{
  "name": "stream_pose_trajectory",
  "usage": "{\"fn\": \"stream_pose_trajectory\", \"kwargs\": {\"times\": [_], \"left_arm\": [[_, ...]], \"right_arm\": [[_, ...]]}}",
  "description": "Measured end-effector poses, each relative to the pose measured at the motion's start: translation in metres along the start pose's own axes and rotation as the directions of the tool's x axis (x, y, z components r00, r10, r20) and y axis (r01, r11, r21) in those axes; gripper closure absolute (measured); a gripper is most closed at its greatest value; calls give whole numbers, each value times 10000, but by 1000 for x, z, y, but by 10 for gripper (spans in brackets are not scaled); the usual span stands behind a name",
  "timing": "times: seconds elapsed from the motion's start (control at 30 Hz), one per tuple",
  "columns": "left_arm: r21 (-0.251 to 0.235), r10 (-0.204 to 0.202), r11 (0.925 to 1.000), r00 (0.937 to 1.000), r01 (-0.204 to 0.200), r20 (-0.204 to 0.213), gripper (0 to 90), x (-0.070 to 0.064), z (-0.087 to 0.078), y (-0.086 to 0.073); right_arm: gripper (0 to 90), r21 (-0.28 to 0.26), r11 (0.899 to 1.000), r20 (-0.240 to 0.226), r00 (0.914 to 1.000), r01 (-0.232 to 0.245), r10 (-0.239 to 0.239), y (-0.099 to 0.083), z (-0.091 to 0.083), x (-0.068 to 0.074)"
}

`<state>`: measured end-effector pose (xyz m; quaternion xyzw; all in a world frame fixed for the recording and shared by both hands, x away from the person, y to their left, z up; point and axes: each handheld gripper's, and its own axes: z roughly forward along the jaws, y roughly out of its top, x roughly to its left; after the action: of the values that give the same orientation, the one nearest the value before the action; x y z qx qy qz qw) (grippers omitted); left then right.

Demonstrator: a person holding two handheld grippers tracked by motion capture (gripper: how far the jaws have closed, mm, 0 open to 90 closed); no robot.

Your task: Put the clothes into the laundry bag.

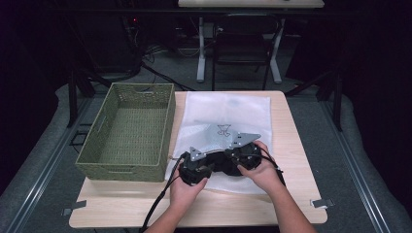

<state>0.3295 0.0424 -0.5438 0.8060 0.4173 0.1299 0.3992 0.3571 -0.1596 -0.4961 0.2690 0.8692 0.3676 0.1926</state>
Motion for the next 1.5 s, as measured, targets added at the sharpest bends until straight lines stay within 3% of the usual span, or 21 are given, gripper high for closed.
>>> {"fn": "stream_pose_trajectory", "kwargs": {"times": [0.2, 0.37, 0.53, 0.9, 1.27, 1.5], "left_arm": [[57, 76, 10000, 9990, -79, 451, 583, -12, -2, -4], [219, 237, 9994, 9972, -253, 713, 555, -22, 5, -8], [211, 117, 9997, 9950, -139, 992, 537, -29, 13, -8], [257, 443, 9985, 9927, -475, 1119, 533, -45, 33, -4], [317, 715, 9967, 9917, -753, 1070, 649, -50, 43, -6], [347, 874, 9953, 9929, -904, 804, 807, -51, 46, -7]], "right_arm": [[890, 9, 10000, -1, 10000, -2, 2, 0, 0, 0], [890, 22, 10000, 13, 10000, 12, -12, 0, 0, 0], [890, 3, 10000, -48, 10000, -4, 4, 0, 0, 0], [890, 14, 10000, -37, 10000, 23, -23, 0, 0, 0], [890, 20, 10000, -44, 10000, 6, -6, 0, 0, 0], [890, 28, 10000, -62, 10000, -6, 6, -1, 1, -1]]}}
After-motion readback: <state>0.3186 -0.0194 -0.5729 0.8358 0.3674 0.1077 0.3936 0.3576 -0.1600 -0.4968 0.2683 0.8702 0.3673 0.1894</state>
